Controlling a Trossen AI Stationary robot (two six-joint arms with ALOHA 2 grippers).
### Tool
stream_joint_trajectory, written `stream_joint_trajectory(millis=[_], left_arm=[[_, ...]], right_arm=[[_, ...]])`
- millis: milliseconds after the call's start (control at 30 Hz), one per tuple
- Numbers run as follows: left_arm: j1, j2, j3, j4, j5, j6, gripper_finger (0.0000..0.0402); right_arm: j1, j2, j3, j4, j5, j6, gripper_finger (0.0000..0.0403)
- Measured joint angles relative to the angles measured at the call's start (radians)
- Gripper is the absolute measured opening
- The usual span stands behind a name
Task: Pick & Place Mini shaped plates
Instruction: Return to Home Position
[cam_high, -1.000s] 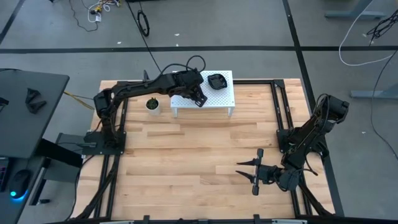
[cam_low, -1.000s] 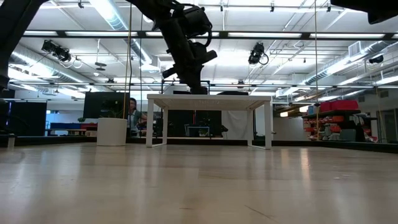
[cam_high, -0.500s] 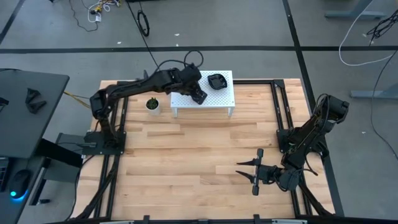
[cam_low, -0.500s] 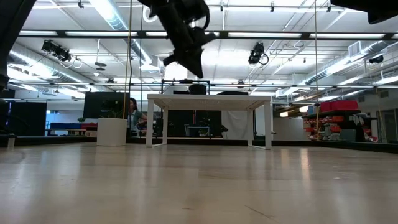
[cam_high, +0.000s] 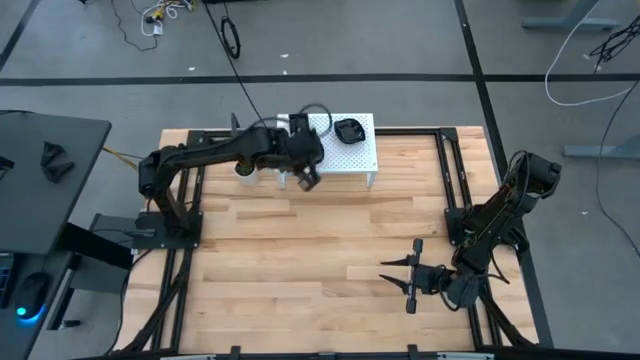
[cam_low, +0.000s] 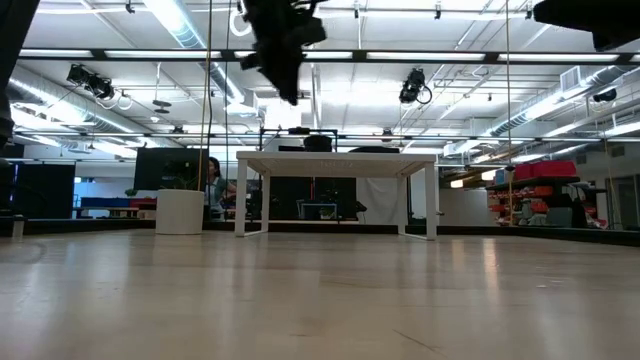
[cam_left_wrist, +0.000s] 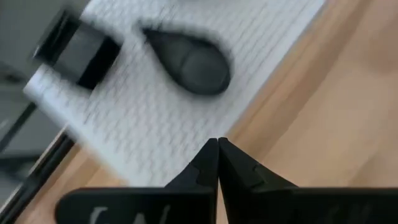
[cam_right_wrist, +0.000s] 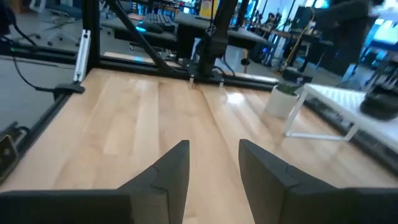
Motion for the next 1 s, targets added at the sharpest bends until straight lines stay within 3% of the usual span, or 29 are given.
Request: stream_joint_trajectory(millis=[133,267,400,533,667,733,833,1000], left_arm=[[-0.054,-0.018,-0.098,-0.023,-0.032,-0.048,0.0011],[-0.132,-0.088,-0.314,0.145,0.041,-0.070,0.0008],[-0.246,-0.159,-0.555,0.473,0.087,-0.169,0.0004],[-0.390,-0.182,-0.757,0.920,0.052,-0.227,0.0011],[-0.517,-0.156,-0.918,1.392,-0.046,-0.179,0.0018],[-0.563,-0.140,-0.971,1.530,-0.111,-0.152,0.0019],[-0.608,-0.137,-1.016,1.594,-0.193,-0.145,0.0020],[-0.632,-0.138,-1.024,1.595,-0.264,-0.148,0.0020]], right_arm=[[0.000,0.000,0.000,-0.072,-0.023,0.117,0.0141],[-0.015,-0.009,0.000,-0.191,-0.199,0.261,0.0141],[-0.079,-0.048,0.000,-0.282,-0.421,0.317,0.0136],[-0.192,-0.148,-0.027,-0.255,-0.633,0.181,0.0114],[-0.350,-0.349,-0.105,-0.236,-0.743,0.103,0.0082],[-0.425,-0.488,-0.154,-0.248,-0.761,0.079,0.0065],[-0.515,-0.678,-0.198,-0.284,-0.826,0.051,0.0044],[-0.690,-1.021,-0.206,-0.562,-0.949,0.028,0.0017]])
